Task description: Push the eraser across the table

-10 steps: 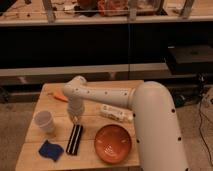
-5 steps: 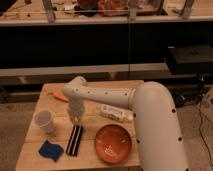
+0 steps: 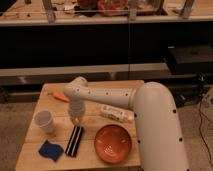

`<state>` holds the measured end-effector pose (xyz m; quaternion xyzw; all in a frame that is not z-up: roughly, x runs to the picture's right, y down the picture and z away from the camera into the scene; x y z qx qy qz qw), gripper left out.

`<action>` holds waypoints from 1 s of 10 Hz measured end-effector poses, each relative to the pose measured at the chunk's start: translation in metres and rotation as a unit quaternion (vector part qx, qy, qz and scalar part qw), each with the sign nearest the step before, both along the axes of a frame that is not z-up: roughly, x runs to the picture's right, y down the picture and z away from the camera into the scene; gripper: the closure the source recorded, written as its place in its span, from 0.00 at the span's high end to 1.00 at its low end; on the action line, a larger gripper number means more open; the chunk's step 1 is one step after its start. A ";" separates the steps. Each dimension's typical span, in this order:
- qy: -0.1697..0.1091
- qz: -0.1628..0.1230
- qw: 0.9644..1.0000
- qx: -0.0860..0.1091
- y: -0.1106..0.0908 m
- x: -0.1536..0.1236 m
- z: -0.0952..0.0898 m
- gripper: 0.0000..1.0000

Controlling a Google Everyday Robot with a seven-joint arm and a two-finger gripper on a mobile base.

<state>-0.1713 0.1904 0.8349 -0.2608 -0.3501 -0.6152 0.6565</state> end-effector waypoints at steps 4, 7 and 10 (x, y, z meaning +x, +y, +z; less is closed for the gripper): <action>0.001 0.001 1.000 -0.006 0.005 0.004 -0.001 0.08; 0.000 0.000 1.000 -0.009 0.008 0.006 -0.002 0.08; -0.002 -0.001 1.000 -0.010 0.009 0.009 -0.002 0.08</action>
